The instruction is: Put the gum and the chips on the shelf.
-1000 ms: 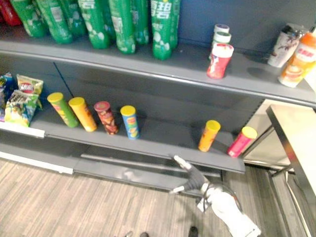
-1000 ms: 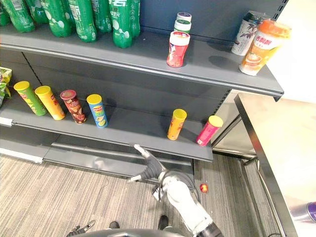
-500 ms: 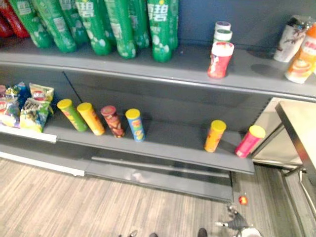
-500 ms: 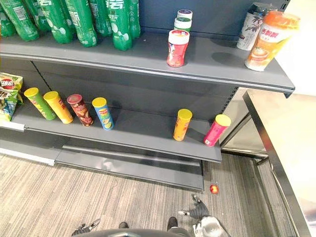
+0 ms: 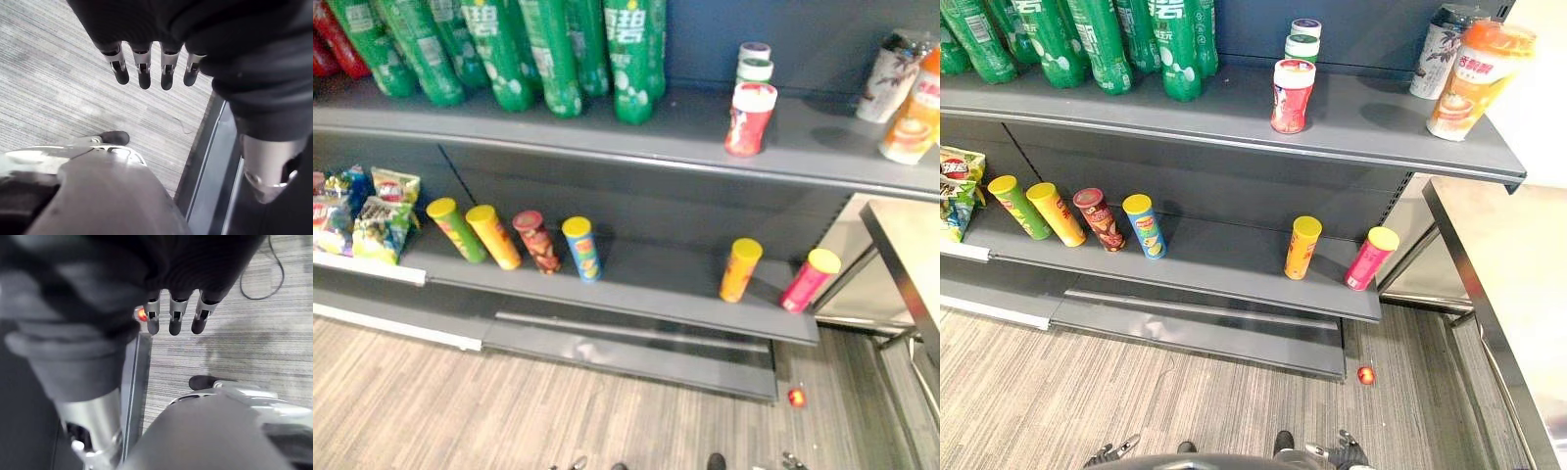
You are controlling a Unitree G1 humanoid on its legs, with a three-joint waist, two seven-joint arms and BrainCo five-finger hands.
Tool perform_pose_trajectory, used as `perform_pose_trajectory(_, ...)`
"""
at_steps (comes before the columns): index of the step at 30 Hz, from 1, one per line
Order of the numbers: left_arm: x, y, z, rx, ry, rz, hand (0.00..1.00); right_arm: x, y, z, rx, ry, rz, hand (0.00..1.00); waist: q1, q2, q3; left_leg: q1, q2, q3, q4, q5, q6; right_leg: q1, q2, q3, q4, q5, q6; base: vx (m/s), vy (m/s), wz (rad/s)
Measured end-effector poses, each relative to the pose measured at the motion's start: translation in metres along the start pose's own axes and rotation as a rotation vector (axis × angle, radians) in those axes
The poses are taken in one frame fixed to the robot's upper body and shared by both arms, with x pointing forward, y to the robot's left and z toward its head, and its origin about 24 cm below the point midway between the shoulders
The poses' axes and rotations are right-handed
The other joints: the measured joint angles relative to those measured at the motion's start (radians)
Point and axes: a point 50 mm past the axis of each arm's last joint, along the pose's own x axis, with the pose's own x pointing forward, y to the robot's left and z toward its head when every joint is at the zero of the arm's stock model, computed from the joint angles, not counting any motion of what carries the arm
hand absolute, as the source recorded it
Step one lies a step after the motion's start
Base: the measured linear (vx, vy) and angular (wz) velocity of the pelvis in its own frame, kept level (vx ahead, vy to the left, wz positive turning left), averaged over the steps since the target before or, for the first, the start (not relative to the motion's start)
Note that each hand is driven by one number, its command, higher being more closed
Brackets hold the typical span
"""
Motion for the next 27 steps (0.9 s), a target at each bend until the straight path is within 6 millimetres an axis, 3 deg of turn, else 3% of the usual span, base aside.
perform_pose_trajectory(5, 0.001, -0.001, 0.004, -0.051, -0.009, -0.018, 0.00, -0.003, -0.018, -0.012, 0.203, 0.043, -0.081, 0.00, -0.024, 0.001, 0.036, -0.063, 0.003, 0.004, 0.218, -0.122, 0.023, -0.063, -0.051, 0.017, 0.182, -0.083, 0.030, 0.00, 0.063, -0.01)
perform_pose_trajectory(7, 0.002, -0.003, 0.006, -0.065, -0.015, -0.023, 0.00, -0.004, -0.018, -0.014, 0.270, 0.039, -0.097, 0.00, -0.026, 0.005, 0.044, -0.090, 0.008, 0.034, 0.279, -0.154, 0.036, -0.084, -0.058, 0.044, 0.190, -0.071, 0.051, -0.01, 0.107, -0.40)
perform_pose_trajectory(9, 0.003, -0.007, 0.012, -0.116, -0.031, -0.021, 0.00, -0.003, -0.014, -0.007, 0.327, 0.003, -0.096, 0.00, -0.024, 0.016, 0.049, -0.172, 0.057, 0.123, 0.389, -0.228, 0.061, -0.171, -0.034, 0.098, 0.193, 0.015, 0.063, -0.08, 0.152, -1.11)
perform_pose_trajectory(10, 0.003, -0.008, 0.013, -0.141, -0.035, -0.015, 0.00, -0.003, -0.012, -0.003, 0.336, -0.016, -0.092, 0.00, -0.021, 0.023, 0.052, -0.185, 0.079, 0.154, 0.407, -0.241, 0.071, -0.195, -0.019, 0.102, 0.170, 0.072, 0.058, -0.21, 0.219, -1.75)
perform_pose_trajectory(11, 0.003, -0.011, 0.014, -0.179, -0.036, -0.017, 0.00, -0.002, -0.004, 0.006, 0.363, -0.053, -0.076, 0.00, -0.014, 0.052, 0.069, -0.190, 0.123, 0.231, 0.415, -0.246, 0.088, -0.216, 0.004, 0.072, 0.130, 0.144, 0.052, -0.26, 0.260, -1.89)
perform_pose_trajectory(12, 0.004, -0.011, 0.020, -0.207, -0.056, -0.014, 0.00, -0.002, -0.002, 0.007, 0.387, -0.057, -0.074, 0.00, -0.018, 0.037, 0.101, -0.164, 0.142, 0.299, 0.416, -0.253, 0.096, -0.225, -0.028, -0.041, 0.221, 0.091, -0.019, -0.24, 0.269, -1.84)
perform_pose_trajectory(13, 0.005, -0.011, 0.023, -0.210, -0.066, -0.015, 0.00, -0.003, -0.003, 0.003, 0.388, -0.045, -0.079, 0.00, -0.018, 0.044, 0.111, -0.156, 0.151, 0.329, 0.415, -0.257, 0.097, -0.230, -0.053, -0.093, 0.279, 0.066, -0.052, -0.10, 0.236, -1.55)
perform_pose_trajectory(14, 0.005, -0.010, 0.025, -0.208, -0.071, -0.014, 0.00, -0.004, -0.002, -0.003, 0.390, -0.026, -0.086, 0.00, -0.015, 0.039, 0.112, -0.138, 0.162, 0.372, 0.412, -0.259, 0.091, -0.225, -0.100, -0.168, 0.368, 0.041, -0.086, -0.02, 0.201, -1.45)
perform_pose_trajectory(15, 0.005, -0.009, 0.027, -0.203, -0.076, -0.012, 0.00, -0.006, -0.004, -0.012, 0.391, 0.003, -0.102, 0.00, -0.015, 0.031, 0.110, -0.116, 0.163, 0.427, 0.397, -0.250, 0.083, -0.205, -0.140, -0.206, 0.433, 0.026, -0.094, -0.01, 0.177, -1.34)
perform_pose_trajectory(18, 0.005, -0.011, 0.032, -0.168, -0.099, -0.034, 0.00, -0.006, -0.005, -0.017, 0.383, 0.033, -0.108, 0.00, -0.024, 0.029, 0.108, -0.094, 0.148, 0.517, 0.339, -0.215, 0.074, -0.142, -0.184, -0.220, 0.480, -0.017, -0.080, -0.06, 0.068, -0.97)
perform_pose_trajectory(21, 0.005, -0.011, 0.036, -0.140, -0.115, -0.048, 0.00, -0.003, -0.002, -0.013, 0.366, 0.040, -0.095, 0.00, -0.023, 0.008, 0.096, -0.093, 0.133, 0.597, 0.289, -0.169, 0.064, -0.087, -0.175, -0.279, 0.329, -0.049, -0.026, -0.05, -0.072, -0.75)
perform_pose_trajectory(25, 0.006, -0.011, 0.038, -0.111, -0.120, -0.053, 0.00, 0.003, 0.002, 0.007, 0.320, 0.000, -0.059, 0.00, -0.024, 0.011, 0.096, -0.090, 0.115, 0.653, 0.237, -0.102, 0.052, -0.040, -0.135, -0.318, 0.145, -0.091, 0.041, -0.07, -0.212, -0.42)
perform_pose_trajectory(27, 0.006, -0.013, 0.034, -0.113, -0.103, -0.058, 0.00, 0.003, -0.003, 0.006, 0.310, 0.006, -0.068, 0.00, -0.022, 0.020, 0.092, -0.074, 0.120, 0.655, 0.200, -0.062, 0.040, -0.030, -0.110, -0.318, 0.131, -0.093, 0.036, -0.07, -0.210, -0.12)
